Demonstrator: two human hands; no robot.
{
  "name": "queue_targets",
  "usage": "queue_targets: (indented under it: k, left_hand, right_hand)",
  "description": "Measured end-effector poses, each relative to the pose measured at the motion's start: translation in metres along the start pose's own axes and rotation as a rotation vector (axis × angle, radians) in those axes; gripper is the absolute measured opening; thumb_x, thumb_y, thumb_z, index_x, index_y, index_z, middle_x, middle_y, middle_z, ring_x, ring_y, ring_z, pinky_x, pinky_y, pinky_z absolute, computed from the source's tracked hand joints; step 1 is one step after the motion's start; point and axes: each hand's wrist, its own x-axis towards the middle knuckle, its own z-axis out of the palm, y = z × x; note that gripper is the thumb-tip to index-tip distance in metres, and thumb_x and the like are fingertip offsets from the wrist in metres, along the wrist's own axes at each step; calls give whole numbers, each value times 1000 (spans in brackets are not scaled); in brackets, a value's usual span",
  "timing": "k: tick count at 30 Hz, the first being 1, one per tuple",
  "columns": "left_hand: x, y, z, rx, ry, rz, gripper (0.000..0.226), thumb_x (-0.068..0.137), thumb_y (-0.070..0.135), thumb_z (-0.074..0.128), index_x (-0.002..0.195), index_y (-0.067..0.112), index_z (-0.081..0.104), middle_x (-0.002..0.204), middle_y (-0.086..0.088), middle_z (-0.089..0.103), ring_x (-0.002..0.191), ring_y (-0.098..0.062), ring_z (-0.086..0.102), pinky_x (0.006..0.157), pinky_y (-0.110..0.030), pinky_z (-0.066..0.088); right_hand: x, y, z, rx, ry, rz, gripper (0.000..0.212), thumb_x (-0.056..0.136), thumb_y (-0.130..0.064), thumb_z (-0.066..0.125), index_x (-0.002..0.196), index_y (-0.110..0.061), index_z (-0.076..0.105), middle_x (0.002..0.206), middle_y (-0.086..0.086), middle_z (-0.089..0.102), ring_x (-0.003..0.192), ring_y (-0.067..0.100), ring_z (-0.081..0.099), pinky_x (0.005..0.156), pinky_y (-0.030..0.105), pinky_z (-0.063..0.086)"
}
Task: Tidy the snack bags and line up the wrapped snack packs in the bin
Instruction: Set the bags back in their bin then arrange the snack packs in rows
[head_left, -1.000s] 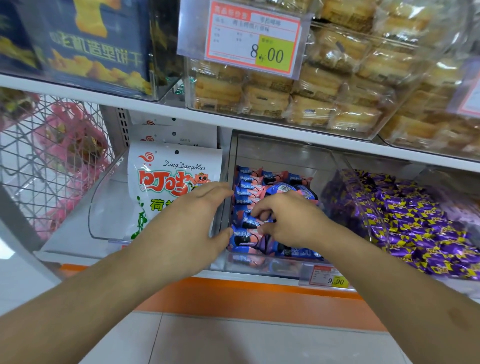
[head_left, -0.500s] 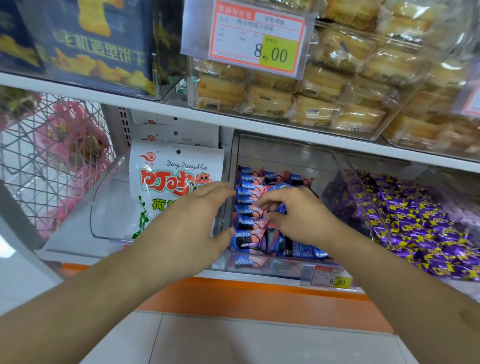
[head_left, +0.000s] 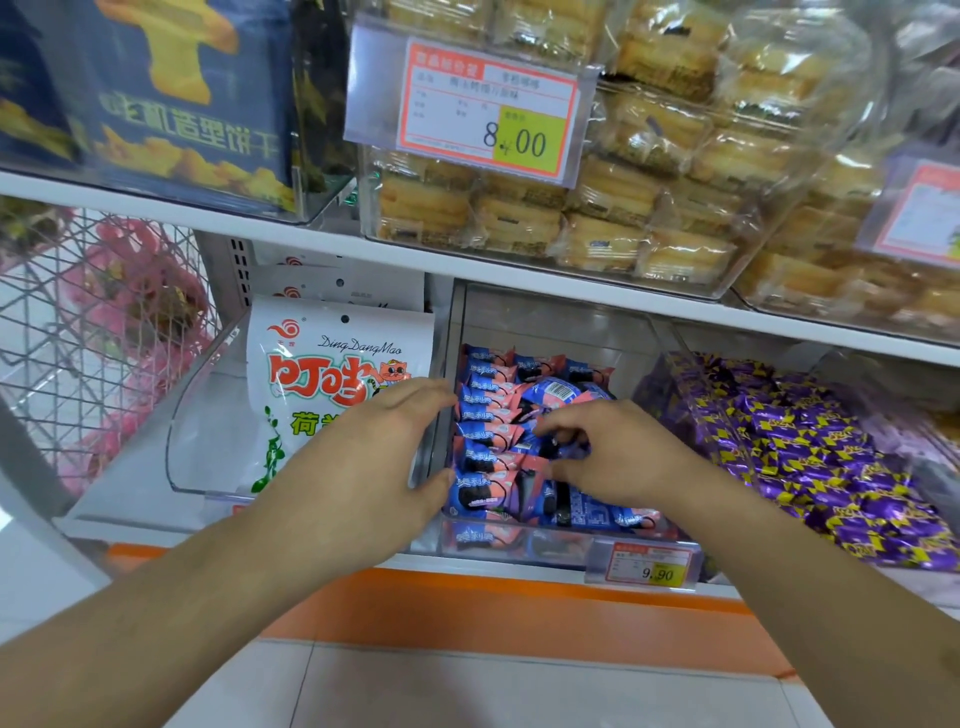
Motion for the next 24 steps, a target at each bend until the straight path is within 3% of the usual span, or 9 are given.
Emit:
queue_targets:
  k: [6, 10, 12, 14, 18, 21, 22, 24]
  left_hand:
    - [1, -1, 1, 7, 2, 2, 69, 94, 37, 69, 156, 34, 38, 162, 23, 35, 142, -1, 41, 107, -10, 25]
    - [2, -1, -1, 16, -1, 0, 68, 94, 38, 68, 155, 35, 38, 161, 23, 35, 146, -1, 35, 108, -10, 21]
    - [3, 1, -1, 18, 1, -2, 68, 94, 36, 68, 155, 33, 39, 160, 23, 37, 145, -1, 36, 106, -9, 21]
    - [4, 3, -1, 21, 4, -8, 67, 94, 35, 69, 155, 32, 40, 159, 23, 38, 145, -2, 37, 105, -8, 21]
    - [3, 5, 0, 29, 5, -14, 66, 93, 33, 69, 154, 31, 42, 159, 22, 39, 144, -2, 38, 104, -7, 20]
    - [3, 5, 0, 25, -2, -20, 67, 93, 34, 68, 155, 31, 41, 160, 22, 38, 147, -3, 36, 106, -8, 20]
    - [3, 5, 0, 22, -2, -23, 67, 94, 34, 68, 155, 32, 40, 160, 22, 37, 147, -3, 35, 106, -8, 20]
    - [3, 5, 1, 20, 1, -24, 67, 94, 34, 68, 155, 32, 40, 160, 23, 37, 147, -3, 35, 106, -8, 20]
  right_hand:
    - [7, -4, 13, -103, 140, 6, 20, 90, -32, 78, 110, -32, 79, 104, -11, 78, 98, 13, 71, 87, 39, 61]
    - [5, 8, 0, 81, 278, 80, 5, 93, -30, 77, 94, -29, 81, 85, -14, 77, 81, 3, 71, 80, 32, 63]
    - [2, 9, -10, 201, 344, 118, 8, 94, -25, 76, 88, -27, 80, 76, -14, 74, 75, -2, 68, 72, 20, 56]
    - [-1, 6, -16, 346, 348, 127, 13, 94, -19, 73, 84, -25, 79, 75, -10, 75, 74, 1, 69, 67, 20, 51]
    - [-1, -10, -15, 735, 175, 118, 12, 95, -17, 73, 99, -26, 79, 79, -2, 80, 75, 9, 72, 74, 33, 53]
    - [4, -21, -6, 852, 114, 91, 27, 97, -15, 70, 110, -37, 76, 83, 3, 81, 76, 29, 69, 73, 40, 52]
    - [6, -25, -3, 847, 111, 89, 28, 98, -13, 69, 113, -36, 75, 82, 4, 81, 72, 28, 70, 70, 39, 52]
    - [8, -32, 5, 770, 95, 93, 26, 100, -14, 66, 118, -31, 74, 80, 4, 80, 55, 9, 66, 60, 31, 50]
